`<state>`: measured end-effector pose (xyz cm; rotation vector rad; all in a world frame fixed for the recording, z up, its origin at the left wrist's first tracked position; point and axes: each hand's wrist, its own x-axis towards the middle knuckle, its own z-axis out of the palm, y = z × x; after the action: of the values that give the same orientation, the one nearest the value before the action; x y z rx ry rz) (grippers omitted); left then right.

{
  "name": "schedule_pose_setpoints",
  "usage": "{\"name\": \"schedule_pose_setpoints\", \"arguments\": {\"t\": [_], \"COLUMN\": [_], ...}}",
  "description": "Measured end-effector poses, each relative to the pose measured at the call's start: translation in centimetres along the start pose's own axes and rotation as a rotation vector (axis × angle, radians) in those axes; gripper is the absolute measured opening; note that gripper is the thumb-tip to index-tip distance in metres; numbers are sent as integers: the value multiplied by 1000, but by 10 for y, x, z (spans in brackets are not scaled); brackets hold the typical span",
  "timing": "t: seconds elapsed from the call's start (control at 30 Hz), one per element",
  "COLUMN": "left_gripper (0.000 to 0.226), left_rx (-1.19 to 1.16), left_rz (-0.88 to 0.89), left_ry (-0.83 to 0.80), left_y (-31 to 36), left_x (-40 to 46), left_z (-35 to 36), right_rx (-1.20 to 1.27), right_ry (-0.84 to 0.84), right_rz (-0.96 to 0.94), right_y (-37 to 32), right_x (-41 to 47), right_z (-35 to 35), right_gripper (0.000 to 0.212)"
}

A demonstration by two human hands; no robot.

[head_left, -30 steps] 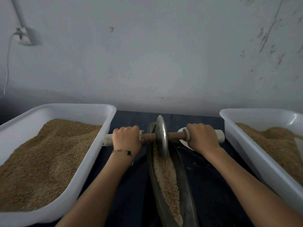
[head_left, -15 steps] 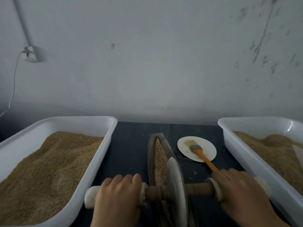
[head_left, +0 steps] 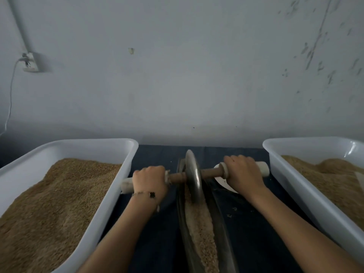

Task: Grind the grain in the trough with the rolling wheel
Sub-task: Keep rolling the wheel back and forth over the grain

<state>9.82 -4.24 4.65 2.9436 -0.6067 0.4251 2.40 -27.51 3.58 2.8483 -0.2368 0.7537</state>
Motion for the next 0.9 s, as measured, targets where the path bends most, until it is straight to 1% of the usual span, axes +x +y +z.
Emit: {"name": "schedule_pose_setpoints", "arguments": {"t": [0.07, 0.1, 0.13, 0.2, 0.3, 0.33, 0.43, 0.5, 0.53, 0.6, 0.63, 0.7, 0.73, 0.77, 0.83, 0.87, 0.9], "left_gripper": [17, 16, 16, 14, 18, 19, 20, 21, 25, 40, 44, 40, 36, 29, 20, 21, 23], "left_rx": [-19, -19, -17, 21, 96, 110, 122, 98, 85, -7, -24, 14, 39, 50, 78, 71, 63], "left_rz": [-10, -6, -2, 13, 64, 91, 153, 196, 224, 300, 329, 294, 282, 265, 240, 225, 211], "left_ry": [-32, -31, -20, 37, 106, 109, 64, 25, 18, 44, 46, -56, -78, -95, -110, -117, -113], "left_y": [-2, -4, -5, -5, -2, 1, 7, 9, 9, 9, 9, 8, 8, 8, 2, -1, -1], "left_x": [9, 10, 8, -1, -22, -32, -64, -89, -101, -119, -124, -128, -128, -124, -116, -109, -100], "left_z": [0, 1, 3, 7, 5, 1, -15, -28, -34, -48, -55, -61, -60, -57, -44, -37, -32], "right_rx": [-2, -7, -10, 5, 57, 60, 38, 69, 79, 79, 95, 179, 175, 165, 99, 51, 20], "right_ry": [92, 128, 149, 136, 5, -39, -192, -253, -259, -309, -310, -217, -218, -256, -318, -317, -303], "right_rz": [-23, -36, -41, -26, 37, 51, 68, 83, 73, 11, -21, -60, -75, -79, -59, -50, -38], "right_y": [-2, -2, -3, -4, -4, -3, -2, -1, 1, 2, 3, 4, 3, 2, 1, 2, 2], "right_x": [3, 3, 3, -2, -23, -34, -73, -98, -109, -123, -127, -131, -132, -130, -121, -115, -105], "right_z": [-1, -2, -2, -2, -5, -7, -21, -36, -45, -66, -75, -89, -91, -93, -85, -74, -64], "right_gripper": [26, 27, 27, 22, 7, 8, 21, 16, 17, 25, 34, 52, 53, 50, 31, 21, 18]}}
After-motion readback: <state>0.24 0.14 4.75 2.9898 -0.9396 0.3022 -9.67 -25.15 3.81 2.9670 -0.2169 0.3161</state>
